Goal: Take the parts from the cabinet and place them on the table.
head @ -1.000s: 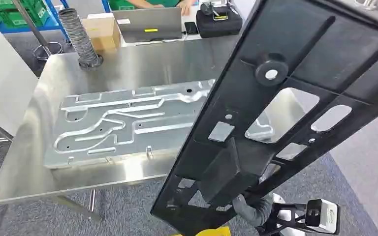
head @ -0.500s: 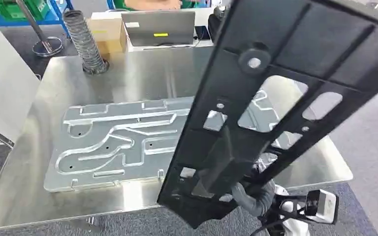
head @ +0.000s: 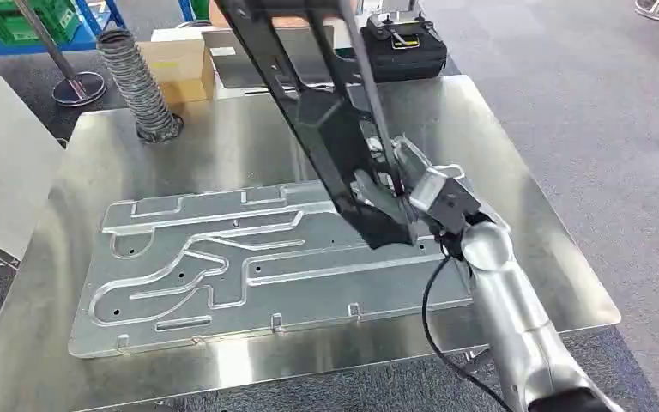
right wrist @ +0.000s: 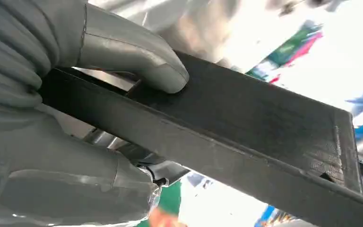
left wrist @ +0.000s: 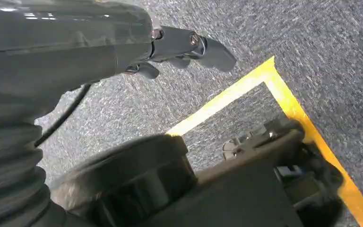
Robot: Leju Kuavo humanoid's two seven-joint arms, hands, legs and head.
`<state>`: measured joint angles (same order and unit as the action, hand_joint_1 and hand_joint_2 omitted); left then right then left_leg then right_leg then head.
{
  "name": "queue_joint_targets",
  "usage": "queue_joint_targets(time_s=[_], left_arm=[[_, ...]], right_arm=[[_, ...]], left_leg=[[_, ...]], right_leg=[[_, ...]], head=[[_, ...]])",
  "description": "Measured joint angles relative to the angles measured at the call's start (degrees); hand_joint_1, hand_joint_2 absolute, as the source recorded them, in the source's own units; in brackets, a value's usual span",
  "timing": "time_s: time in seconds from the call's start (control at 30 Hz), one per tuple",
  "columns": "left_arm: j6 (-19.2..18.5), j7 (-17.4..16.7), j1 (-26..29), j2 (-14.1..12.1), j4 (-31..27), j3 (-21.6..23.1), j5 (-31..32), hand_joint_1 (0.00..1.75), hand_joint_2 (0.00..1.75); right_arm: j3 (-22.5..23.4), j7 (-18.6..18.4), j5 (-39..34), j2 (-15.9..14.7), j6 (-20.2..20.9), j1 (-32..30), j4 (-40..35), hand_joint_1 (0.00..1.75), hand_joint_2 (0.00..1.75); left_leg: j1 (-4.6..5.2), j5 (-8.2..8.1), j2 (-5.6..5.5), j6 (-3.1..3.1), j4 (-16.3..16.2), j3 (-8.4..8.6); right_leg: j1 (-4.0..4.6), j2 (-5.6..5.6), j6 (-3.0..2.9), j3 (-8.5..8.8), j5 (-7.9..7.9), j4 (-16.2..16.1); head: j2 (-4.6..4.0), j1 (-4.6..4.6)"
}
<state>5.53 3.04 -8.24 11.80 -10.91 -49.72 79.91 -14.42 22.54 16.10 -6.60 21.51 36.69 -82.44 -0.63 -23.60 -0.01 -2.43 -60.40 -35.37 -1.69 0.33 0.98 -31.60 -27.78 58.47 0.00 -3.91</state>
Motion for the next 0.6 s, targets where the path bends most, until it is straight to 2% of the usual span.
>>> queue_joint_targets(time_s=[0.03,0.1,0.13,0.17,0.2,0.27,0.3,0.33,0.37,0.4,0.43,0.47,0.5,0.53,0.6], left_arm=[[0.04,0.07,-0.02,0.00,0.00,0.00,-0.13,0.00,1.75],[0.02,0.24,-0.07,-0.15,0.00,-0.02,-0.66,0.00,1.75],[0.07,0.33,-0.18,-0.15,0.00,-0.02,-0.77,0.00,1.75],[0.20,0.33,-0.23,-0.15,-0.02,-0.02,-0.94,0.00,1.75],[0.26,0.35,-0.28,-0.15,-0.02,-0.02,-1.03,0.00,1.75],[0.28,0.48,-0.36,-0.18,-0.02,-0.02,-1.12,0.00,1.75],[0.28,0.59,-0.36,-0.15,-0.02,-0.02,-1.16,0.00,1.75],[0.28,0.66,-0.33,-0.15,-0.02,-0.02,-1.18,0.00,1.75],[0.31,0.79,-0.30,-0.15,-0.02,-0.02,-1.20,0.00,1.75],[0.33,1.10,-0.28,-0.13,-0.02,-0.02,-1.25,0.00,1.75],[0.33,1.36,-0.29,-0.11,-0.02,-0.02,-1.38,0.00,1.75],[0.26,1.55,-0.24,0.00,-0.02,-0.02,-1.58,0.00,1.75],[-0.43,1.83,-0.07,0.33,0.02,-0.02,-1.88,0.00,1.75],[-0.81,2.08,-0.09,0.26,0.02,-0.04,-1.95,0.00,1.75],[-1.14,2.27,-0.05,0.31,0.02,-0.02,-2.01,0.00,1.75]], right_arm=[[-1.79,-1.28,4.84,-0.02,-3.03,2.58,1.64,1.75,1.75],[-6.14,-4.78,15.42,-0.15,-8.51,8.00,5.25,1.75,1.75],[-9.27,-7.01,22.37,-0.02,-11.55,11.01,7.52,1.75,1.75],[-12.38,-8.83,28.78,0.13,-14.00,13.65,9.70,1.75,1.75],[-15.01,-10.08,33.23,0.54,-15.66,15.97,11.62,1.75,1.75],[-19.49,-11.35,38.75,1.35,-17.87,19.31,15.49,1.75,1.75],[-21.35,-11.53,40.60,1.75,-18.76,20.01,17.24,1.75,1.75],[-23.08,-11.57,42.00,2.10,-19.52,20.36,18.62,1.75,1.75],[-24.78,-11.55,42.90,2.40,-20.11,20.61,19.84,1.75,1.75],[-26.18,-11.26,43.51,2.62,-20.66,20.82,20.87,1.75,1.75],[-27.38,-11.12,44.14,2.84,-21.25,21.02,21.74,1.75,1.75],[-28.25,-10.87,44.71,2.99,-21.92,21.26,22.51,1.75,1.75],[-29.23,-10.68,45.14,3.21,-23.03,21.40,23.29,1.75,1.75],[-30.06,-10.44,45.43,3.51,-23.71,21.56,23.64,1.75,1.75],[-31.26,-10.15,45.47,3.91,-23.89,21.39,23.97,1.75,1.75]], left_leg=[[-0.09,-0.95,-0.01,0.87,1.31,0.51],[0.06,-1.11,-0.21,1.70,1.20,-0.20],[-0.11,-0.99,-0.22,2.34,1.59,-0.05],[-0.30,-0.91,-0.28,2.79,1.92,0.32],[-0.28,-1.01,-0.28,3.09,1.99,0.39],[-0.12,-1.22,-0.24,3.49,1.99,0.58],[-0.01,-1.37,-0.30,3.71,1.96,0.74],[0.10,-1.56,-0.43,3.89,1.95,1.03],[0.20,-1.80,-0.67,3.91,1.95,1.40],[0.32,-2.07,-0.95,3.92,1.92,1.80],[0.50,-2.36,-1.19,3.88,1.90,2.28],[0.67,-2.72,-1.34,3.84,1.89,2.74],[0.91,-2.92,-1.33,3.55,1.94,2.62],[0.78,-2.98,-1.44,3.31,1.78,2.44],[0.53,-3.00,-1.29,2.74,2.15,2.38]], right_leg=[[0.12,-0.02,0.31,-0.50,0.11,0.03],[0.09,-0.28,0.88,-0.85,0.30,-0.21],[0.02,-0.32,1.26,-0.80,0.13,-0.26],[-0.12,-0.45,1.34,-1.09,-0.57,0.72],[-0.10,-0.43,1.22,-2.40,-1.86,3.31],[0.16,-0.39,1.20,-7.44,-5.52,12.79],[0.25,-0.39,1.19,-10.00,-6.63,17.21],[0.34,-0.39,1.03,-11.53,-6.12,19.02],[0.45,-0.38,0.76,-11.52,-4.12,17.65],[0.54,-0.38,0.40,-10.33,-1.24,14.09],[0.77,-0.36,-0.13,-8.45,2.10,8.98],[1.05,-0.37,-0.92,-6.53,5.14,3.58],[1.42,-0.44,-1.36,-5.87,4.41,2.75],[1.51,-0.40,-1.38,-5.47,4.38,1.27],[1.72,-0.23,-1.45,-5.38,3.67,0.74]], head=[[0.00,0.00],[0.00,0.00],[0.00,0.00],[0.00,0.00],[0.00,0.00],[0.00,0.00],[0.00,0.00],[0.00,0.00],[0.00,0.00],[0.00,0.00],[0.00,0.00],[0.00,0.00],[0.00,-0.02],[0.00,0.00],[0.00,0.00]])
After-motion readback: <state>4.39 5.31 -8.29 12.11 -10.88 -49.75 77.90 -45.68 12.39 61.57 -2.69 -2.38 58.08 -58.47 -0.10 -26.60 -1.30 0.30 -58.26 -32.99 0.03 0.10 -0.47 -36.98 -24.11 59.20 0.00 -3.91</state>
